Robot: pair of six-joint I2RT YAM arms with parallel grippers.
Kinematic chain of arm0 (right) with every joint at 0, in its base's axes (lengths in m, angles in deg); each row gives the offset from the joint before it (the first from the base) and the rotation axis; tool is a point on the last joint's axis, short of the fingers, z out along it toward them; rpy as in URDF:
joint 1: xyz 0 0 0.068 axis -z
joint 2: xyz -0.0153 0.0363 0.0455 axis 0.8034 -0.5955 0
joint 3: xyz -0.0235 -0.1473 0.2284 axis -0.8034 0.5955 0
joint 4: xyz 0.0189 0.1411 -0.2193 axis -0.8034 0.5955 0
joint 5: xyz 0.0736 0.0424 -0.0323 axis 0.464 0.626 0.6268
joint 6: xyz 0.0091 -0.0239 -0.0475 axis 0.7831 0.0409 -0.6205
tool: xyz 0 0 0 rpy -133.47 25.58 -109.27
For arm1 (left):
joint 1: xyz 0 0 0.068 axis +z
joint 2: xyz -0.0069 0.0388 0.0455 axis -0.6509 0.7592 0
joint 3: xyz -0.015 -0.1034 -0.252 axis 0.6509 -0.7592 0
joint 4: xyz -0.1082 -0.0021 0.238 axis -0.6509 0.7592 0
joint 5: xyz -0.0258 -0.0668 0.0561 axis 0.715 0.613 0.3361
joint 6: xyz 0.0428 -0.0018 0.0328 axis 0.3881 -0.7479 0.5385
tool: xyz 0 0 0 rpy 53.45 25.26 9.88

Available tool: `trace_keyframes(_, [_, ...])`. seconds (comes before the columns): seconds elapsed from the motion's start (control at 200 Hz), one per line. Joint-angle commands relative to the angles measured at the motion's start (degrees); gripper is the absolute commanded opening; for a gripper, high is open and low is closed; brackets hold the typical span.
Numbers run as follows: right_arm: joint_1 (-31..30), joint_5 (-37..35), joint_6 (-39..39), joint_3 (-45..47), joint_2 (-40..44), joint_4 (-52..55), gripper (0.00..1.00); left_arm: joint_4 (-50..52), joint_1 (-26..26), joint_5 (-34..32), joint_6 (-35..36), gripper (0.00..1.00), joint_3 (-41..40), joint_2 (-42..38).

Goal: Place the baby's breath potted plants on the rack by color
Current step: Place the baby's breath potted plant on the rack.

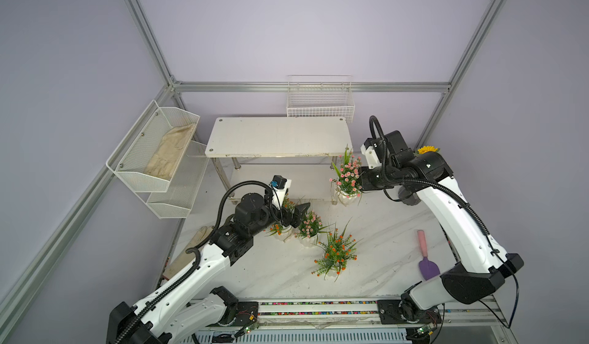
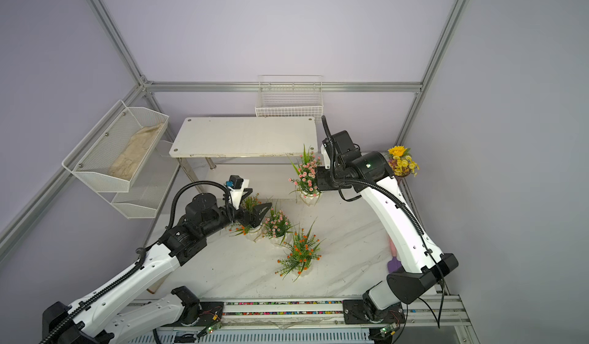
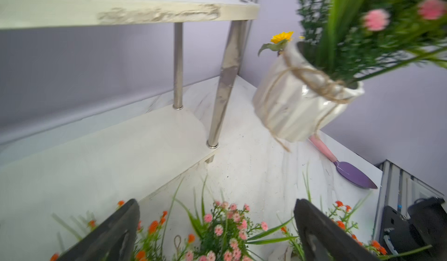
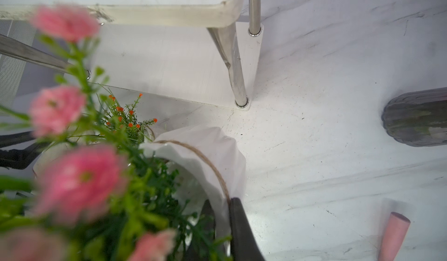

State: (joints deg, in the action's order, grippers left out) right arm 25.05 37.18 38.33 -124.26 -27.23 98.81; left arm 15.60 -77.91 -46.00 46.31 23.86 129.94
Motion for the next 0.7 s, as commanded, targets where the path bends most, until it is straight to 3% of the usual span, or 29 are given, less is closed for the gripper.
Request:
trace_keyframes(0.0, [-0.26, 2.38, -1.19, -1.18, -0.05, -0.73, 0.00, -5.94, -3.56, -0.34, 6.91, 1.00, 4.51, 2.02])
trace_keyframes(0.335, [-0.27, 5.37, -1.78, 0.87, 0.64, -1.71, 0.00, -14.35, -9.04, 4.16, 11.23, 1.00, 8.57, 11.20])
trace_keyframes(0.695, [-0.28, 7.92, -1.80, 2.84, 1.77, -3.29, 0.00, -18.57, -9.44, 5.35, 13.48, 1.00, 13.56, 18.73])
